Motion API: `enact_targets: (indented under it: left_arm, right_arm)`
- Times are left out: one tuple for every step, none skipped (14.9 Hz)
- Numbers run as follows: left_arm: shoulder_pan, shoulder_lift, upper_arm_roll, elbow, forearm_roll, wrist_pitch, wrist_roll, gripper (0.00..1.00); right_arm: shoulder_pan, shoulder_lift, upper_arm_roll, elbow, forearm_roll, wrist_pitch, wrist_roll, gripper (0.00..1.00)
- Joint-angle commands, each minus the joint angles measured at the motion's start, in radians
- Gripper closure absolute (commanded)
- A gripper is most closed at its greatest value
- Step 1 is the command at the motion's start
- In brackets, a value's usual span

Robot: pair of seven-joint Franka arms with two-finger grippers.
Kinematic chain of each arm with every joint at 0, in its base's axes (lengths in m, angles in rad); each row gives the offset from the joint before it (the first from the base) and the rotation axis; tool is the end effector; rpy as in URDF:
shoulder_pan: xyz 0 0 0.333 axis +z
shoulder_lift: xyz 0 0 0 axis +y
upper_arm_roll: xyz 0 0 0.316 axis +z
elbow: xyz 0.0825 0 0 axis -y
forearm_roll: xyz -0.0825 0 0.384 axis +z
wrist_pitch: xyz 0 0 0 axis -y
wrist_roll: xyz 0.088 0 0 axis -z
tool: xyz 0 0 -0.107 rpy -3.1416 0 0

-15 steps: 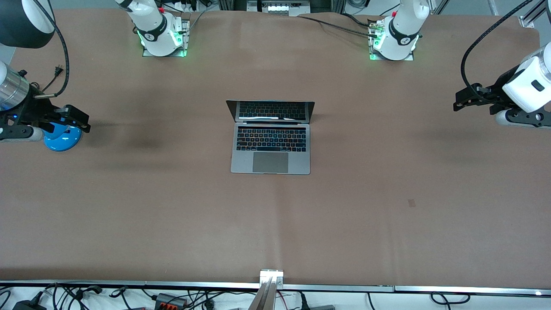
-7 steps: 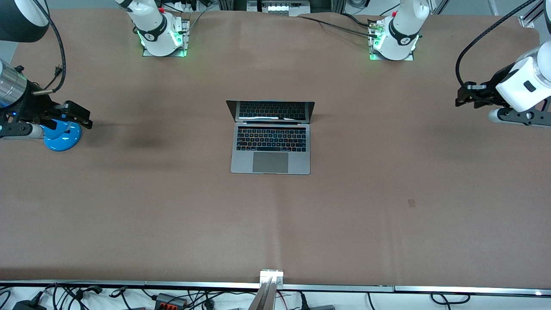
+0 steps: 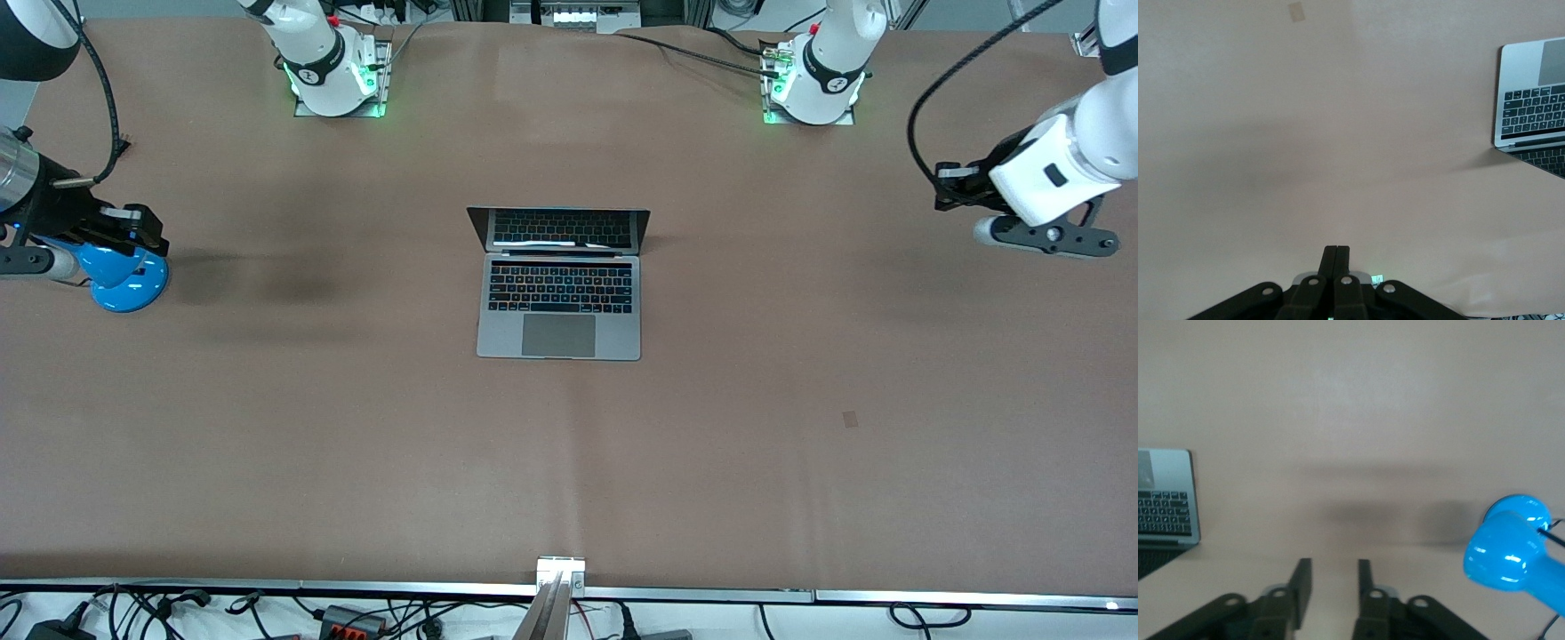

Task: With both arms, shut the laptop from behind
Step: 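Move both grippers toward the laptop screen's back, closing the fingers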

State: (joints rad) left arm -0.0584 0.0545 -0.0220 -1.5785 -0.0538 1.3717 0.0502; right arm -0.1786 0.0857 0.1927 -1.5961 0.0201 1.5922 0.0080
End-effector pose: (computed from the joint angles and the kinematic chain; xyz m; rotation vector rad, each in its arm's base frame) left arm 0.5431 -0.0500 0.5766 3.0572 -0.2058 -0.4038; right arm 0.5777 0.0060 0.5667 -3.1031 -0.0075 0.1373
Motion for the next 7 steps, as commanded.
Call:
enact_targets:
  left_arm:
    - [0.005, 0.011, -0.006, 0.029, -0.012, -0.026, 0.016, 0.99]
    - [0.003, 0.008, -0.007, 0.023, -0.012, -0.029, 0.011, 0.99]
    - [0.003, 0.007, -0.015, 0.02, -0.021, -0.045, 0.011, 0.99]
    - [0.005, 0.007, -0.036, 0.017, -0.052, -0.074, 0.002, 0.99]
    - [0.003, 0.008, -0.044, 0.005, -0.067, -0.082, -0.004, 0.99]
    - [0.002, 0.005, -0.062, -0.02, -0.087, -0.076, -0.027, 0.99]
    - [0.006, 0.007, -0.108, -0.029, -0.116, -0.072, -0.077, 0.99]
  right_arm:
    - [0.004, 0.006, 0.002, -0.004, 0.089, -0.024, 0.015, 1.0]
    - [0.011, 0.015, 0.004, -0.004, 0.09, -0.024, 0.015, 1.0]
    - [0.014, 0.025, 0.011, -0.005, 0.089, -0.028, 0.009, 1.0]
    - [0.034, 0.043, 0.013, -0.011, 0.089, -0.029, -0.005, 1.0]
    - [0.057, 0.063, 0.013, -0.013, 0.09, -0.035, -0.003, 1.0]
    - [0.076, 0.083, 0.013, -0.016, 0.098, -0.035, 0.012, 1.0]
    - [0.109, 0.088, 0.013, -0.024, 0.098, -0.034, 0.017, 1.0]
